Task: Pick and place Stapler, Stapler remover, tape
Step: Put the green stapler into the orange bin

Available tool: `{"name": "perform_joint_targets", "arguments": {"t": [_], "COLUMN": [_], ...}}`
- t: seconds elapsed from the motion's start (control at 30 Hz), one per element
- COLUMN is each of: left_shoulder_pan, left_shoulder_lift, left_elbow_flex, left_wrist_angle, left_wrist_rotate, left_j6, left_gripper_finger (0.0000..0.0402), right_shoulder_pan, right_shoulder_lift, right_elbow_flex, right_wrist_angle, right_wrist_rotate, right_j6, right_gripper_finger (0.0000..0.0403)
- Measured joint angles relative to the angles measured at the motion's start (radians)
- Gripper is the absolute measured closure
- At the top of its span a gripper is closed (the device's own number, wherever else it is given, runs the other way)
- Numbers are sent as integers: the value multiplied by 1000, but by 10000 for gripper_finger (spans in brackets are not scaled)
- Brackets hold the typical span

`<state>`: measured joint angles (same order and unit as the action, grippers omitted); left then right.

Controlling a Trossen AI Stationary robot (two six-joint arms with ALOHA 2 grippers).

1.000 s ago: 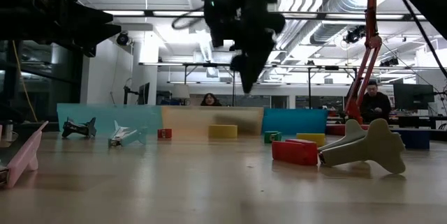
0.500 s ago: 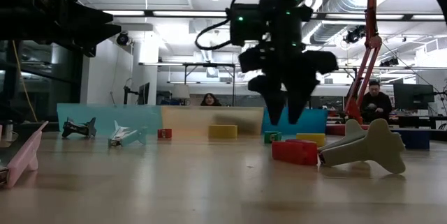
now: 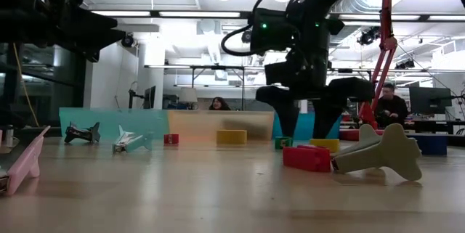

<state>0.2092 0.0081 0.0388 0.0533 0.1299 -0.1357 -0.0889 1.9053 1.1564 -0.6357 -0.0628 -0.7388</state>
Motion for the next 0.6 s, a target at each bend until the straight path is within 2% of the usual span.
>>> {"name": "perform_joint_targets", "arguments": {"t": [0.33, 0.6], "left_shoulder_pan": [0, 0], "left_shoulder_lift": [0, 0], "left_elbow_flex": [0, 0], "left_wrist_angle": [-5, -5], "left_wrist_rotate": [0, 0], "left_j6": [0, 0], "left_gripper_finger": [224, 224], "right_shoulder_pan": [-2, -2], "right_shoulder_lift": [3, 6], "right_elbow_flex": [-2, -2], "right_wrist_angle": [48, 116], "right_wrist_rotate": [-25, -47], "right_j6": [-183, -239], "right_gripper_finger": [155, 155]}}
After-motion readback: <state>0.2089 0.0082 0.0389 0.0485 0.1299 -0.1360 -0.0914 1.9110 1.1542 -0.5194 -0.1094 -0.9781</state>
